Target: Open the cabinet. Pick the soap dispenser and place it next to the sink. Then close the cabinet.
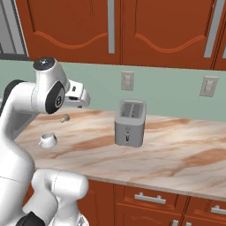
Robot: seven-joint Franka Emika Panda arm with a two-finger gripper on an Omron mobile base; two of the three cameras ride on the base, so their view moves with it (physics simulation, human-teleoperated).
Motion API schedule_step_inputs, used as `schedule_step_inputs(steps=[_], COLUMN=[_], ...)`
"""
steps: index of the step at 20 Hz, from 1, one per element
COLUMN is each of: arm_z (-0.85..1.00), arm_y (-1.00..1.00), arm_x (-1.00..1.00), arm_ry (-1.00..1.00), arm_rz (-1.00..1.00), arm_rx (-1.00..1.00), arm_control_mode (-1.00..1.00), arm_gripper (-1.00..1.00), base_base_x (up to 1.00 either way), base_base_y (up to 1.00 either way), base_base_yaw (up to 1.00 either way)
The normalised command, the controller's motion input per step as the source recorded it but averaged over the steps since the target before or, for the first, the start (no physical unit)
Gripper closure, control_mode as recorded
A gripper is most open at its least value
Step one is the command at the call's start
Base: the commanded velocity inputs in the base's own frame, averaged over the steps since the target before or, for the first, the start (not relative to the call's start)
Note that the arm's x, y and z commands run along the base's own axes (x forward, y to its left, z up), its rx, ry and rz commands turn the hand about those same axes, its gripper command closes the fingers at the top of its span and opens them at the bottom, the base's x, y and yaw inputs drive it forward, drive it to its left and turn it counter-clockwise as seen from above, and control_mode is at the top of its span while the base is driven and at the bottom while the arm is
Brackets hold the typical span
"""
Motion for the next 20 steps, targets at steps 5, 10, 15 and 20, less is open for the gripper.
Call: schedule_step_inputs(steps=[5, 10, 15, 20], arm_z=[0.26, 0.26, 0.26, 0.29], arm_y=[-0.22, -0.27, -0.24, -0.21], arm_x=[-0.03, -0.03, -0.06, -0.06], arm_ry=[0.0, -0.01, -0.06, -0.03], arm_rz=[-0.02, -0.02, -0.05, -0.05], arm_rx=[0.07, 0.03, 0.02, 0.05], arm_control_mode=[-1.0, -1.0, -1.0, -1.0], arm_gripper=[-1.0, -1.0, -1.0, -1.0], base_base_x=[0.0, 0.0, 0.0, 0.0], base_base_y=[0.0, 0.0, 0.0, 0.0], base_base_yaw=[0.0, 0.0, 0.0, 0.0])
